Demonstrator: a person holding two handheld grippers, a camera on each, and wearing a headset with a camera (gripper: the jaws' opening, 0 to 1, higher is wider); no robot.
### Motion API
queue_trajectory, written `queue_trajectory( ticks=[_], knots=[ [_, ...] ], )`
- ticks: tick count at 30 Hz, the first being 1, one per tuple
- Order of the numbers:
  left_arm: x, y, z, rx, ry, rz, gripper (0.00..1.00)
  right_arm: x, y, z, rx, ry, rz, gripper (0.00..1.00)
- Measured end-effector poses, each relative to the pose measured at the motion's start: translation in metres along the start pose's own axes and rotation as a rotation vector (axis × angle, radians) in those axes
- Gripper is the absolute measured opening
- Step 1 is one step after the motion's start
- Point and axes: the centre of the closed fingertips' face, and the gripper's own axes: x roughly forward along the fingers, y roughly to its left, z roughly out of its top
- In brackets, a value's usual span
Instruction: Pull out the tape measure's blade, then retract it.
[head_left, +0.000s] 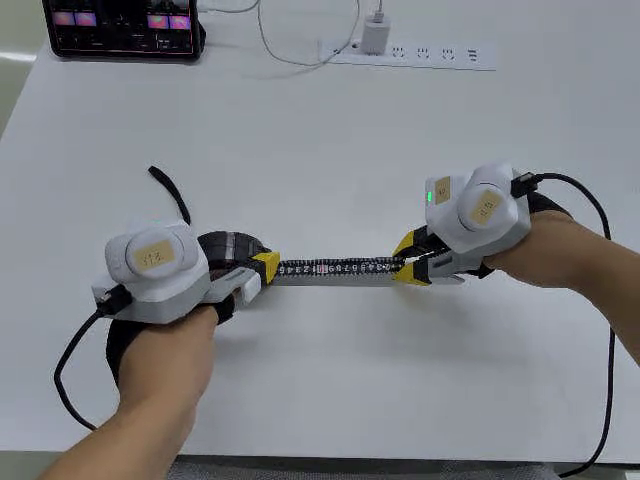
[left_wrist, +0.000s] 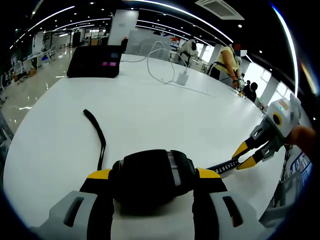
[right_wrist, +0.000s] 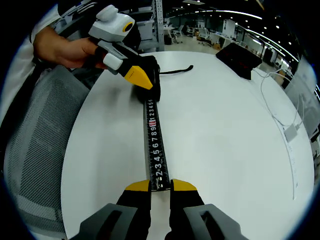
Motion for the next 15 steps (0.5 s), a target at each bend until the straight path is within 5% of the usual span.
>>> queue_trajectory(
  ticks=[15],
  knots=[
    [0.001, 0.001, 0.000, 0.000, -0.001, -0.001, 0.60, 0.010, 0.000, 0.012, -0.008, -0.013, 0.010, 0.09]
  ],
)
